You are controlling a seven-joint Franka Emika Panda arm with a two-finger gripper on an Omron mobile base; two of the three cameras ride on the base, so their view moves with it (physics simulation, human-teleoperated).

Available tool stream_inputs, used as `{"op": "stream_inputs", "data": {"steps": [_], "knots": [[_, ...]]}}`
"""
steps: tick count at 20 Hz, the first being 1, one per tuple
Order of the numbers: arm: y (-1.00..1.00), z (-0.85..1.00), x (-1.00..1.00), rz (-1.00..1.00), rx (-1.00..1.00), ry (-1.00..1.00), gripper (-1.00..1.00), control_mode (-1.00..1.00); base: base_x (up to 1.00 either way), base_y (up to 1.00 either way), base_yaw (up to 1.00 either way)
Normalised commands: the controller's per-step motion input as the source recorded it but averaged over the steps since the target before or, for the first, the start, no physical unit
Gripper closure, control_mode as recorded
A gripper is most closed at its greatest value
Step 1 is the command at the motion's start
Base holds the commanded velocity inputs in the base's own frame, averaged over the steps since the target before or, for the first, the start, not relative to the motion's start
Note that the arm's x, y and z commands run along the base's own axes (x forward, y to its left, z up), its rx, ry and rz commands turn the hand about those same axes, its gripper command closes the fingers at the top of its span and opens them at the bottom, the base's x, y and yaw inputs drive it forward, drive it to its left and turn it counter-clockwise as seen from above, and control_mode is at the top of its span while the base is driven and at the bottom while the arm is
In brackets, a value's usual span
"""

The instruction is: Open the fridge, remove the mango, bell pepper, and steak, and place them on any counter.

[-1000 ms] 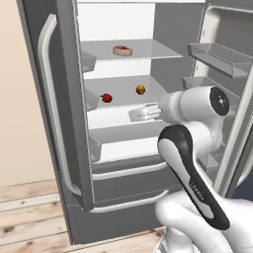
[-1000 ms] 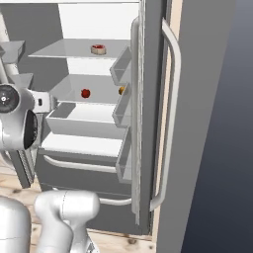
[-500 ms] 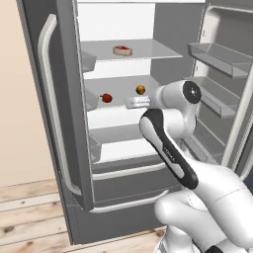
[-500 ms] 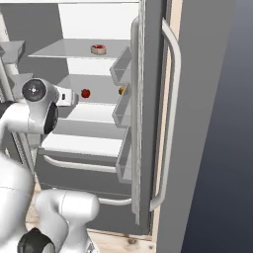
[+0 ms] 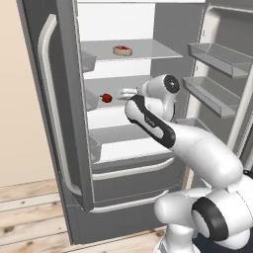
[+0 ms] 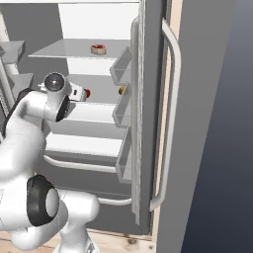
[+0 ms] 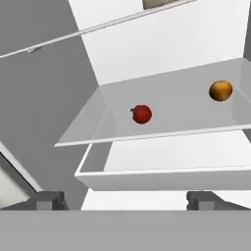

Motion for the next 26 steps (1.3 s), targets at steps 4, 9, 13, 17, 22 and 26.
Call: {"op": "stream_inputs", "data": {"steps": [4,9,13,17,22,26], "knots": [[0.64,-0.24,0.52,0.00,0.08,0.10,-1.00,-1.00,0.00,0.00,0.00],[0.70,-0.30,0.34,0.00,0.04,0.09,-1.00,-1.00,0.00,0.00,0.00],[0.48,-0.13,0.42,0.00,0.03,0.02,-1.00,-1.00,0.00,0.00,0.00],[0.47,-0.04,0.37,0.00,0.03,0.00,-1.00,-1.00,0.00,0.00,0.00],[0.49,-0.01,0.06,0.02,0.03,0.00,-1.00,-1.00,0.00,0.00,0.00],[0.64,-0.03,-0.21,0.07,0.01,0.00,-1.00,-1.00,0.00,0.00,0.00]]}}
